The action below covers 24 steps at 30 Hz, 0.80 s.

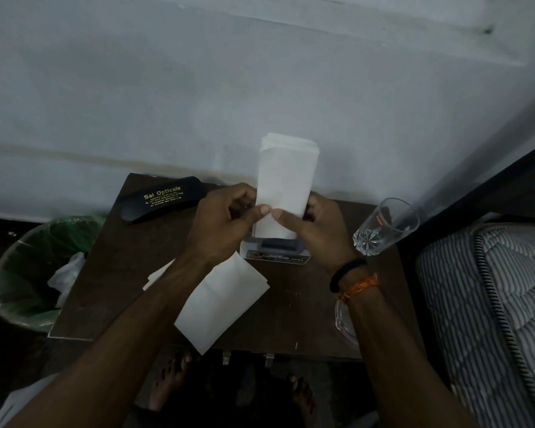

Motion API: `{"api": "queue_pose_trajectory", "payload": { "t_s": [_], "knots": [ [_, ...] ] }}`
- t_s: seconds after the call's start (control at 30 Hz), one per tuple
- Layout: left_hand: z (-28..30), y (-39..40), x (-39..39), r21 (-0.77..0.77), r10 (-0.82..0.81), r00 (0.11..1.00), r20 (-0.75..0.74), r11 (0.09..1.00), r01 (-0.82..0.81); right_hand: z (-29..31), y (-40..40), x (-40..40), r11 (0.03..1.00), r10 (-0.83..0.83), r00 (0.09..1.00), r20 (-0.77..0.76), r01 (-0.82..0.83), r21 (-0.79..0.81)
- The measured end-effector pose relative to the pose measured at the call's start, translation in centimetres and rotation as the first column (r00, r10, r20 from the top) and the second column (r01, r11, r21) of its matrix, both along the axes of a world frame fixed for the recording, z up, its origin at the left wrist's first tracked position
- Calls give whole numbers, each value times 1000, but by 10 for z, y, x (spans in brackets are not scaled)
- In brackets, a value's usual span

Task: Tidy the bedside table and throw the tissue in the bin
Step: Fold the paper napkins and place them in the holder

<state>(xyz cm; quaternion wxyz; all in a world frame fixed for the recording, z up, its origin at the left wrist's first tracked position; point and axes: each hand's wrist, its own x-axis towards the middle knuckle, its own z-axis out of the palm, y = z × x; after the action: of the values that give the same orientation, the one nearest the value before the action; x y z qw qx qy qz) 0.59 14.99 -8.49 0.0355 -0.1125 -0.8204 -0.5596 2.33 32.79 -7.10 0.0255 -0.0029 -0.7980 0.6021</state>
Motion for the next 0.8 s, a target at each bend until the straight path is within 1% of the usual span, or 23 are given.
{"api": "queue_pose_trajectory", "payload": {
  "t_s": [0.13,0.23,0.33,0.43,0.53,0.6,0.63,0.73,0.8],
  "knots": [
    [-2,3,-3,71,41,999,-4,997,-41,2,10,1,976,9,1000,-4,-8,217],
    [-1,7,-4,91,57,998,-26,994,-54,2,14,0,951,-35,998,-53,50,305],
    [2,13,-7,68,82,994,-71,995,-78,-2,15,-5,926,-99,989,-112,133,353],
    [10,19,-15,25,71,993,-90,997,-69,-4,14,-10,898,-168,968,-185,228,377],
    [13,22,-26,-98,47,988,-148,993,-62,-2,13,-14,878,-224,947,-231,298,373],
    [12,25,-31,-192,52,974,-222,977,-96,-2,13,-17,866,-239,945,-224,312,390],
    [11,27,-32,-210,62,966,-249,971,-116,-3,13,-19,862,-244,946,-214,312,399],
    [9,31,-34,-213,87,952,-295,965,-154,-7,13,-23,856,-255,948,-192,313,411],
    [7,31,-36,-218,78,950,-303,965,-148,-10,12,-24,848,-252,950,-182,307,432]
  ]
}}
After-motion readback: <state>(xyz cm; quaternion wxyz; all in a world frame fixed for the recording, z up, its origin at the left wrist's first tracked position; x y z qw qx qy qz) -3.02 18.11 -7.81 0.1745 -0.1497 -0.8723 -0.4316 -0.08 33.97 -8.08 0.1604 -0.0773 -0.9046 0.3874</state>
